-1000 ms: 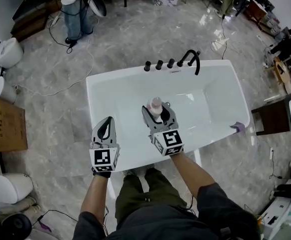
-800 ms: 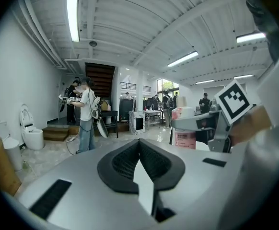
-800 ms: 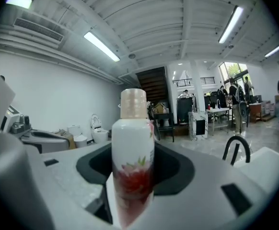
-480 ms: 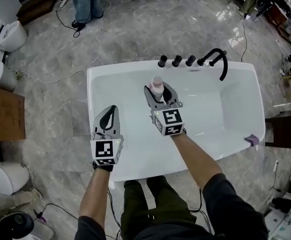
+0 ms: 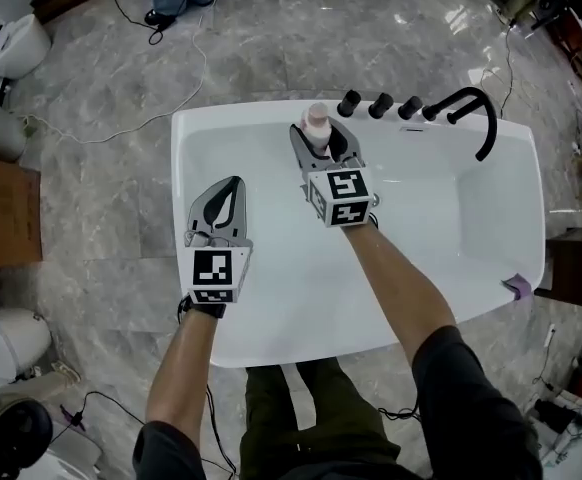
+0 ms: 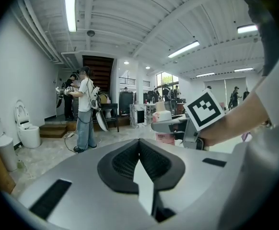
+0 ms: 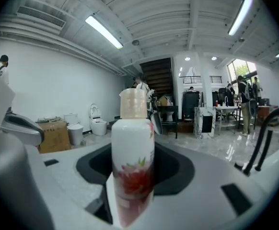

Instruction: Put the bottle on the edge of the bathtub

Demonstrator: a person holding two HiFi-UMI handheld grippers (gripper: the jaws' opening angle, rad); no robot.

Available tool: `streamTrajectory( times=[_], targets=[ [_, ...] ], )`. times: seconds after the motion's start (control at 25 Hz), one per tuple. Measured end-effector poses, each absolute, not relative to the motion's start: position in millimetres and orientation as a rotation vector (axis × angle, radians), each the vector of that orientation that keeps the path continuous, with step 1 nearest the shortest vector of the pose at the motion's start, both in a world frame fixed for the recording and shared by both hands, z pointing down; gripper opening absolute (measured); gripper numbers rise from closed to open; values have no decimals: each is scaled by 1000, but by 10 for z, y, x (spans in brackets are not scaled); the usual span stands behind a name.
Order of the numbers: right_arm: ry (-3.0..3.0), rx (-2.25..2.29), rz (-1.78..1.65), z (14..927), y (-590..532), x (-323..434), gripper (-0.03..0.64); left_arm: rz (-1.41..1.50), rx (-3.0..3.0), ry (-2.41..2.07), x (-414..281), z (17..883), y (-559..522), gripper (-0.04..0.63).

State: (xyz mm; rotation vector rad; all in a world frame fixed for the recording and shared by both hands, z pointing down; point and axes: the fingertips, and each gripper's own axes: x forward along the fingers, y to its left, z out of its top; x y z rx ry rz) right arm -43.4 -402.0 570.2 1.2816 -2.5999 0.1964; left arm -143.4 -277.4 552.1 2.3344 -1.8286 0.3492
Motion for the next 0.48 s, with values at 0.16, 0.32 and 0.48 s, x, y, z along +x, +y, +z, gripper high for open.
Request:
streamTrajectory(
  times=[0.16, 0.32, 0.48],
  targets=[
    [-2605, 1286, 195, 5827, -4251, -604, 219, 361, 2336, -1827, -1521, 5709, -2935, 2],
    [-2613, 1283, 184, 5918, -4443, -742, 219, 377, 2336, -1827, -1612, 5907, -3100, 2],
    [-2615, 1261, 167, 6042, -4557, -866, 219, 378, 2317, -1819, -1714, 6105, -3190, 2]
  ],
)
